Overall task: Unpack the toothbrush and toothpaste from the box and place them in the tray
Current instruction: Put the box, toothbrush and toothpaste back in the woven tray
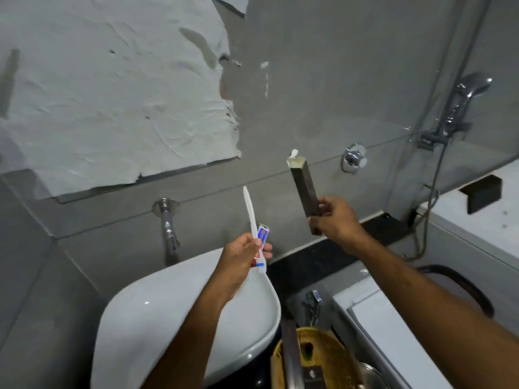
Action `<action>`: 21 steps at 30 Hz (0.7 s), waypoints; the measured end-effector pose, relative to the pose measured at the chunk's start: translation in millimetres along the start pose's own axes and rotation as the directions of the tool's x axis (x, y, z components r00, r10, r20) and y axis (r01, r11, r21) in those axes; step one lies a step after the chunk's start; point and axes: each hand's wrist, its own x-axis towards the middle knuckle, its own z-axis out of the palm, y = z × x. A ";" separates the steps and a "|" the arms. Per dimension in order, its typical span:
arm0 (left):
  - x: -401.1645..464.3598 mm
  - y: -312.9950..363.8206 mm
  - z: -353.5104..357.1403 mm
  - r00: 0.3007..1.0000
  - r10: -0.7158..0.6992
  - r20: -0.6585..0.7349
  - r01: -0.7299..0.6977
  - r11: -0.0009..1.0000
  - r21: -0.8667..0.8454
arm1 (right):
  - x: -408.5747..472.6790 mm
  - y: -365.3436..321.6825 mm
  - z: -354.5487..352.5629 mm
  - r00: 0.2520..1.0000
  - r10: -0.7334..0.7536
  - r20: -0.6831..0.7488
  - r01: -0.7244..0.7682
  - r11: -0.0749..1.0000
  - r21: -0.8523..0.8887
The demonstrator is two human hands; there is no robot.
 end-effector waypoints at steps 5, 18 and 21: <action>7.3 -52.4 106.9 0.999 -0.043 0.001 0.042 0.989 0.144 | -8.6 103.7 -51.6 0.992 0.119 -0.047 -0.126 0.969 -0.213; -10.2 -311.6 349.7 0.878 -0.374 -0.301 0.459 0.836 0.301 | -63.1 434.8 -78.8 0.860 0.510 -0.029 -0.497 0.823 -0.276; -26.5 -381.6 356.5 0.823 -0.411 -0.393 0.542 0.774 0.327 | -92.4 500.7 -60.9 0.824 0.566 -0.022 -0.548 0.787 -0.283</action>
